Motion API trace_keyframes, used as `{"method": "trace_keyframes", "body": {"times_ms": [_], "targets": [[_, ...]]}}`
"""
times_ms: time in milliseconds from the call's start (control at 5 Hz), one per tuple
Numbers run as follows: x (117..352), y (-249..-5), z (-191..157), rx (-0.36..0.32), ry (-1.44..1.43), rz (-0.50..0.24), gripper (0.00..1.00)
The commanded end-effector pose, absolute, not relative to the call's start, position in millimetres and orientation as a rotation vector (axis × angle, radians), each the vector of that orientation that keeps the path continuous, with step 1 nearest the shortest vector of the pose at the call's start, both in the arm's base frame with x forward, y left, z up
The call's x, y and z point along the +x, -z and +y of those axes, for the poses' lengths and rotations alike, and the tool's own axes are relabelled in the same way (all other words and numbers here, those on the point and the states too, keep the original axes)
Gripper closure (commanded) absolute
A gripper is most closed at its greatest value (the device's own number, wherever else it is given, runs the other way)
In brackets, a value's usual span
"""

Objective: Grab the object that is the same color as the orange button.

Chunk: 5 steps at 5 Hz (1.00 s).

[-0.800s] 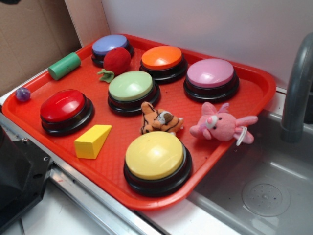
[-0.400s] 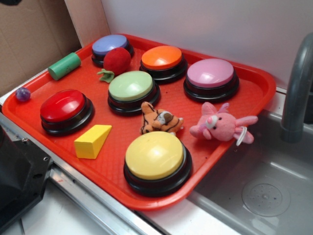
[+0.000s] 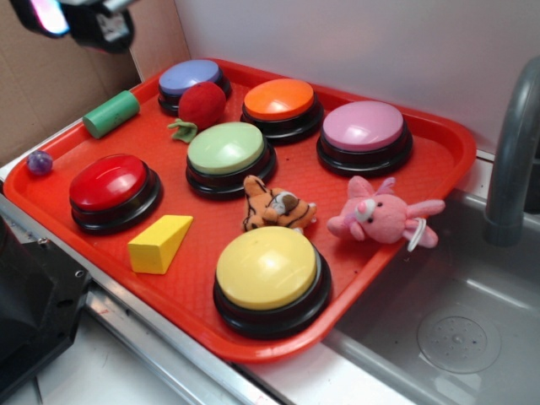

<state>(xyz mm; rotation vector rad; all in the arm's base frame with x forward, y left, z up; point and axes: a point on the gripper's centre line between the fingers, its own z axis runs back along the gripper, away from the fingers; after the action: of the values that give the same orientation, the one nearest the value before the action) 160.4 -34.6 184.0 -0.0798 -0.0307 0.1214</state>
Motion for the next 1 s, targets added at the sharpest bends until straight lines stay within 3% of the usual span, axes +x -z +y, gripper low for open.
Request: {"method": "trace_keyframes", "body": {"times_ms": [0,200,600,800], "targets": [[201,-123,-51,-0.064,-0.314,-0.050,0.00],[210,-100,-57,-0.055,-0.293,-0.034,0.00],[220,-65,-69,-0.145,-0.323,0.011,0.00],[219,-54,-80,-0.120,-0.326,0.019,0.00]]}}
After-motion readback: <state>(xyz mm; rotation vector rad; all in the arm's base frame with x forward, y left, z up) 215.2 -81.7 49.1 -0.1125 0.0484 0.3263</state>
